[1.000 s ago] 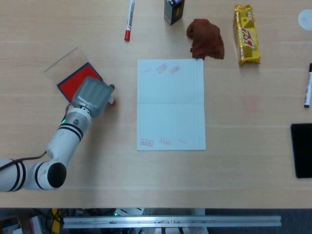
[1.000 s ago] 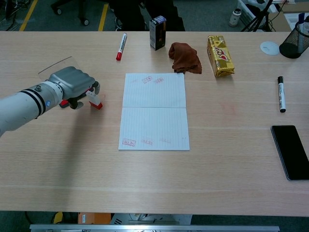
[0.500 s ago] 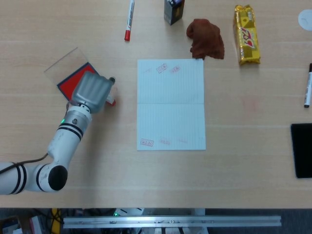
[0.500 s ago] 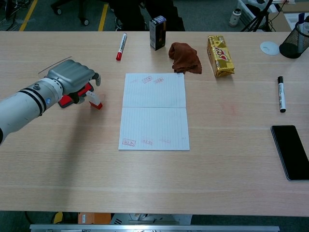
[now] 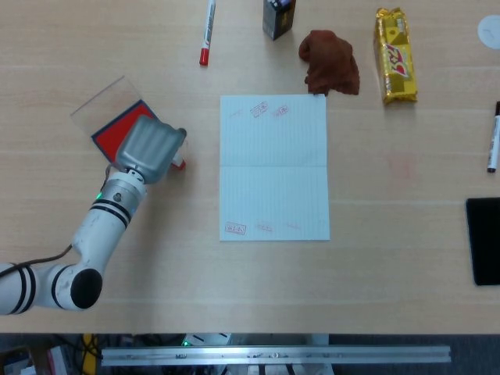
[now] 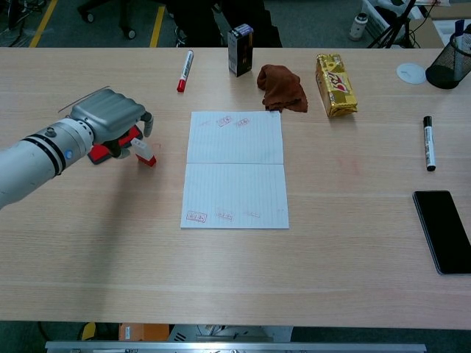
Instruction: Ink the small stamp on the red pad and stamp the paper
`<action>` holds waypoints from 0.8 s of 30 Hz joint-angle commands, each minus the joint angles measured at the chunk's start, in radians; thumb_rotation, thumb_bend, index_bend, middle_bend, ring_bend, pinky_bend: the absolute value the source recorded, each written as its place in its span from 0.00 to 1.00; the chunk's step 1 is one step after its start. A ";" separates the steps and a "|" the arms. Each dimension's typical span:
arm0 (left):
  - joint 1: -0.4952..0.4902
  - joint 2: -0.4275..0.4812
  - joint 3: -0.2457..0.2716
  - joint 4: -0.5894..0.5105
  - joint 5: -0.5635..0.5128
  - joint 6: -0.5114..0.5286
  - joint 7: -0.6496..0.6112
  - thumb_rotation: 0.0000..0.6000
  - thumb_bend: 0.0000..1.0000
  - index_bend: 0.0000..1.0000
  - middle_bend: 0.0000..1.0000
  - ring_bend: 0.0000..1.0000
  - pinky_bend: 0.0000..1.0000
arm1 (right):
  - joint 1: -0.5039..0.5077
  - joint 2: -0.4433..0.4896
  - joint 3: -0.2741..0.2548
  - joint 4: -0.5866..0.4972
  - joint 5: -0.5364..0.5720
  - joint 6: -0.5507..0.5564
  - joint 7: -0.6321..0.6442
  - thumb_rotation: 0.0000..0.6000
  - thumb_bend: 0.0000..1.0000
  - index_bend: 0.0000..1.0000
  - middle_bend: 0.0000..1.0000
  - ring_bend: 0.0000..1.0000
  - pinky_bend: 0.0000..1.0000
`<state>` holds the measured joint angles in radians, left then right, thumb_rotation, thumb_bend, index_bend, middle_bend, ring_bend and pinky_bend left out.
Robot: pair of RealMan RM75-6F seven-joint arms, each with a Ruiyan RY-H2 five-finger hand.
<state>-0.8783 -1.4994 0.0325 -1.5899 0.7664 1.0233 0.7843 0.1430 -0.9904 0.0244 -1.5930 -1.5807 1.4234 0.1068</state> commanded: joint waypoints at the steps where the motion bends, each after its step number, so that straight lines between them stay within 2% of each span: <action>1: -0.001 -0.022 -0.007 0.027 -0.010 -0.014 0.003 1.00 0.24 0.41 1.00 1.00 1.00 | -0.001 0.001 0.000 0.000 0.001 0.001 0.000 1.00 0.19 0.07 0.17 0.09 0.15; 24: -0.003 -0.090 -0.028 0.096 -0.091 -0.016 0.070 1.00 0.24 0.43 1.00 1.00 1.00 | -0.010 0.003 -0.003 0.001 0.006 0.003 -0.001 1.00 0.19 0.07 0.17 0.09 0.16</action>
<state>-0.8811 -1.5893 0.0054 -1.4945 0.6761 1.0065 0.8537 0.1334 -0.9870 0.0214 -1.5924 -1.5745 1.4258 0.1055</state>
